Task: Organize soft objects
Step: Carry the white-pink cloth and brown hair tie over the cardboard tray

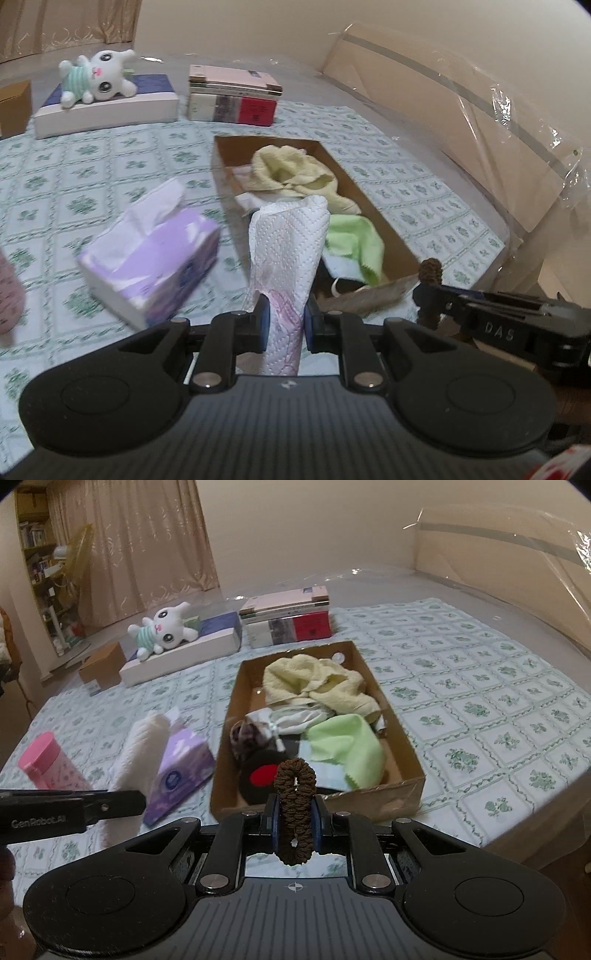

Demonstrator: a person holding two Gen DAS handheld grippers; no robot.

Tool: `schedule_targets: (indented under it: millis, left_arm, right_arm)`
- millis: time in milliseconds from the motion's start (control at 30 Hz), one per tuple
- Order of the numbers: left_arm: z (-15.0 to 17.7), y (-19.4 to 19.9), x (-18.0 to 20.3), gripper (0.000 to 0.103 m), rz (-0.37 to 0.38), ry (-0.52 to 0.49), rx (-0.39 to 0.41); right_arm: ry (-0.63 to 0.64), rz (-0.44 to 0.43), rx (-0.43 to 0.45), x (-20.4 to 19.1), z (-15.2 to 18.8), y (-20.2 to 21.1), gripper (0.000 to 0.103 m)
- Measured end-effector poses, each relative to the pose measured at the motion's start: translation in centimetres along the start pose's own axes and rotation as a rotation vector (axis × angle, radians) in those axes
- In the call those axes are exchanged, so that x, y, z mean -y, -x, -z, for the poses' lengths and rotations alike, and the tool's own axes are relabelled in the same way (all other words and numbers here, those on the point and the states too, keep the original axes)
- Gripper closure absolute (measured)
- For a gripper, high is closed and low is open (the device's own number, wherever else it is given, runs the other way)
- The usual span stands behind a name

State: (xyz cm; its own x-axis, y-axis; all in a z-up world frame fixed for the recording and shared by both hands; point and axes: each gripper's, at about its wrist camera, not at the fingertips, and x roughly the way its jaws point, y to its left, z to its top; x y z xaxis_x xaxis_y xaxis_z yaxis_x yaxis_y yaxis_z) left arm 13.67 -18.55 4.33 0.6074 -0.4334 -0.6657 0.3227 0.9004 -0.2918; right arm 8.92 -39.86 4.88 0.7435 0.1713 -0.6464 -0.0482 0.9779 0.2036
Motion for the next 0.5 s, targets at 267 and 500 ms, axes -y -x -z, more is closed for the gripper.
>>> schedule_targets:
  millis: [267, 500]
  left_arm:
    - [-2.7, -4.3, 1.9, 0.087, 0.018, 0.004, 0.001]
    - [-4.6, -8.5, 1.4, 0.087, 0.017, 0.077, 0.002]
  right_arm:
    - [0.001, 0.001, -0.006, 2.2, -2.2, -2.6, 0.086]
    - [-0.008, -0.007, -0.026, 4.0, -3.8, -6.1, 0.086]
